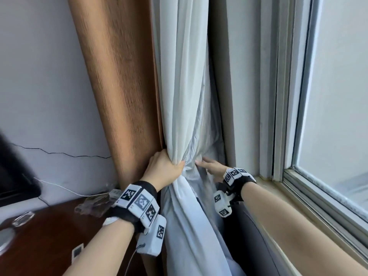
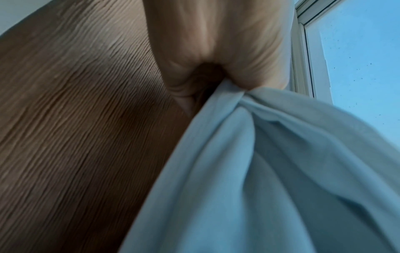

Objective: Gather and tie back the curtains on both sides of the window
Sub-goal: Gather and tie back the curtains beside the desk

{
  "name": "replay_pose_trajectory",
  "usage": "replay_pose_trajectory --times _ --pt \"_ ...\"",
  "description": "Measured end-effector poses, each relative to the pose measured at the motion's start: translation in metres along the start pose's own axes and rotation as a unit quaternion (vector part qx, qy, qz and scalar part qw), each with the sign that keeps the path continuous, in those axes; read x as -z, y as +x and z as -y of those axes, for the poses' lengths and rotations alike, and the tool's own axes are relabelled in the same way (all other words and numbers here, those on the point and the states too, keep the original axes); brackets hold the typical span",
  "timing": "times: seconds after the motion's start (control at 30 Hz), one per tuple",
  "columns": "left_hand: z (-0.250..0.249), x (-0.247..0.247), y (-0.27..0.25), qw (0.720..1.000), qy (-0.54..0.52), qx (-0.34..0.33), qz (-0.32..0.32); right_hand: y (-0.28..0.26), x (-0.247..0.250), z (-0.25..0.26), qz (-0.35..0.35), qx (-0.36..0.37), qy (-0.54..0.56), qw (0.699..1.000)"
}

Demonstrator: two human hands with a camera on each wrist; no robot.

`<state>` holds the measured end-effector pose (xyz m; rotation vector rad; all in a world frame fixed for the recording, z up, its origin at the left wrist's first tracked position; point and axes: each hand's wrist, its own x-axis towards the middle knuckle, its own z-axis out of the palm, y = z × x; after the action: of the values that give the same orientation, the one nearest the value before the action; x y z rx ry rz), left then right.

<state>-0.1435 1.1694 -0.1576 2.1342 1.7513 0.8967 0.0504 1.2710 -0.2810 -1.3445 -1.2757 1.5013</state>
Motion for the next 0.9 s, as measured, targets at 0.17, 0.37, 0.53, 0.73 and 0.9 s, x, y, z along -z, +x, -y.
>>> replay_pose_trajectory --times 0.17,0.37,0.53,0.73,0.9 --pt "-0.002 -0.004 0.001 1.0 0.01 0.0 0.009 0.015 -0.032 -0.002 -0.094 0.123 -0.003 0.988" --pt "0.003 -0.003 0.001 1.0 0.015 0.015 0.008 0.021 -0.024 0.001 -0.085 0.05 0.098 0.99" --pt "0.014 0.008 0.0 1.0 -0.007 0.023 0.007 0.028 0.011 0.02 -0.198 0.139 0.034 0.97" --pt "0.024 0.018 0.007 1.0 0.003 0.021 -0.005 0.03 0.001 0.057 0.03 0.088 0.092 0.991" --pt "0.013 0.009 0.008 1.0 -0.007 0.002 -0.006 0.044 -0.042 0.058 0.012 0.123 0.06 0.99"
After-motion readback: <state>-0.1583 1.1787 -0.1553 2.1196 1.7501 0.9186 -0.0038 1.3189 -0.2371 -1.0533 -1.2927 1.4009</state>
